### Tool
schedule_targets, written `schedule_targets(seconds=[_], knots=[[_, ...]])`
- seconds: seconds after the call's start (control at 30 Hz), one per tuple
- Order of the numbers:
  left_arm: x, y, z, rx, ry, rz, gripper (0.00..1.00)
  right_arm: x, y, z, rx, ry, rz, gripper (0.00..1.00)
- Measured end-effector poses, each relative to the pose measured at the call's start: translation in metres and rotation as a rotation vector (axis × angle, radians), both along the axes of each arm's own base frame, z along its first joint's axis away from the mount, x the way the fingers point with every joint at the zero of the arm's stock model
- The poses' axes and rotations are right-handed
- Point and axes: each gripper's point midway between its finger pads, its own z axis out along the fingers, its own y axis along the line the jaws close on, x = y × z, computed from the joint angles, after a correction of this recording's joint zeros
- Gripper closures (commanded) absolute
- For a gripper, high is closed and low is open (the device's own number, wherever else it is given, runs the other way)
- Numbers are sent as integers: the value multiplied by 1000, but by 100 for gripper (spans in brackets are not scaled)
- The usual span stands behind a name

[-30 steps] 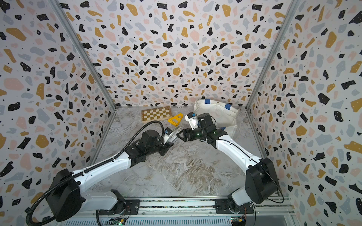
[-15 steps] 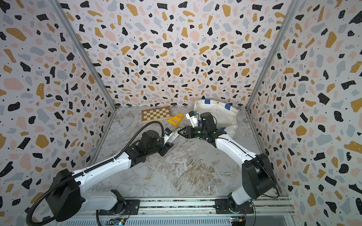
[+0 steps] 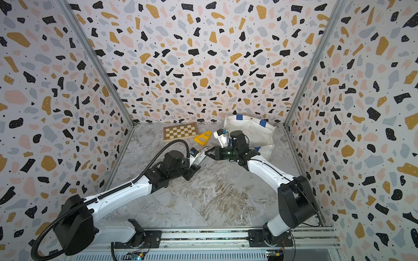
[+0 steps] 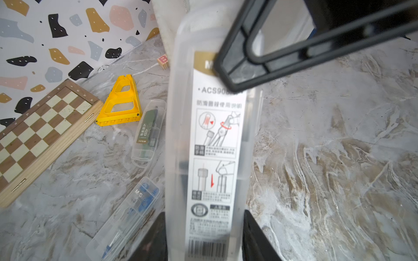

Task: Put the compass set into the canvas bag
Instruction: Place the compass set in the canvas bag.

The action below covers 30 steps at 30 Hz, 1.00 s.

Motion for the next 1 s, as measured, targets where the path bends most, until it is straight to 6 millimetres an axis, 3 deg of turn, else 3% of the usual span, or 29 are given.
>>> schedule_targets(seconds=[0.13,0.17,0.3,0.4,0.5,0.67,0.77,0.87,1.0], knots=[[1,1,0,-3,2,10,33,0,0,-2,-10,-4,-2,94],[1,0,1,-7,0,12,29,0,-1,-3,-19,-4,-7,99],[1,0,2,-20,2,19,24,5,-5,-4,-60,-11,-33,100],[-3,3,0,-28,5,19,23,19,-12,18,-73,-62,-78,100],[-6,4,-1,-34,11,16,23,43,-30,60,-61,-158,-164,100],[-11,4,-3,-48,23,10,23,83,-84,134,-85,-342,-383,100],[-13,5,-4,-54,27,6,23,104,-127,154,-152,-408,-535,100],[-14,4,-4,-58,29,4,23,121,-168,149,-238,-407,-661,100],[-14,2,-3,-66,28,-4,23,139,-211,119,-358,-351,-782,100]])
